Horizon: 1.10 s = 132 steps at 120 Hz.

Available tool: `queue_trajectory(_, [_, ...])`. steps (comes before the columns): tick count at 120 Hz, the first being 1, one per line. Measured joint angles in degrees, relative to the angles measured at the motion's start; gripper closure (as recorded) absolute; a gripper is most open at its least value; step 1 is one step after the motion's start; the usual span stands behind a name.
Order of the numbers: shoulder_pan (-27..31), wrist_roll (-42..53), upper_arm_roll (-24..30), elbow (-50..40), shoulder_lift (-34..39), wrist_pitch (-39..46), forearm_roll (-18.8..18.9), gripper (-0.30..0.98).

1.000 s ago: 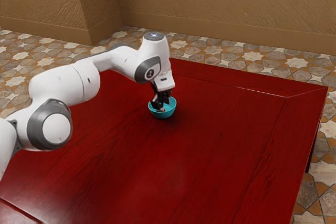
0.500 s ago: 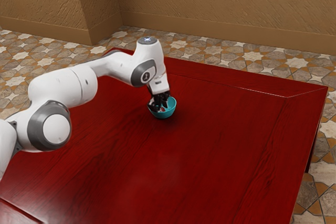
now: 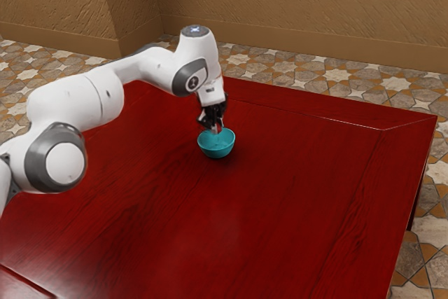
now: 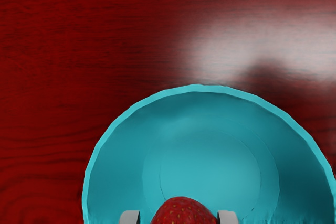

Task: Take strawberry from the bowl

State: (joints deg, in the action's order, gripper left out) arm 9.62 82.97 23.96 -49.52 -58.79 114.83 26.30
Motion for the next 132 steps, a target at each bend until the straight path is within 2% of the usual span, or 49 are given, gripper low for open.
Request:
queue_trajectory(13, [-3.44, 0.21, 0.0, -0.84, 5.18, -2.11, -0.65, 0.68])
queue_trajectory(26, [-8.03, 0.36, 0.24, -0.88, 6.47, -3.77, -2.61, 0.66])
queue_trajectory(39, [-10.57, 0.29, 0.46, -0.91, 4.76, -4.61, -4.53, 0.65])
queue_trajectory(60, [-11.2, 0.02, 0.2, -2.2, 0.46, -4.39, -7.35, 0.63])
queue_trajectory(75, [-11.05, -0.14, -0.03, -2.58, 0.06, -4.31, -8.27, 0.38])
queue_trajectory(86, [-10.84, -0.51, -0.64, -4.97, 1.56, -4.33, -8.61, 0.24])
queue_trajectory(96, [-10.65, -1.86, -2.97, -13.05, 10.15, -4.5, -9.35, 0.17])
queue_trajectory(105, [-10.31, -4.07, -6.61, -26.2, 25.34, -4.89, -12.12, 0.12])
queue_trajectory(117, [-9.35, -9.15, -9.09, -37.84, 43.46, -8.59, -14.71, 0.07])
queue_trajectory(132, [-9.39, -17.7, -12.36, -46.81, 60.44, -14.94, -16.04, 0.04])
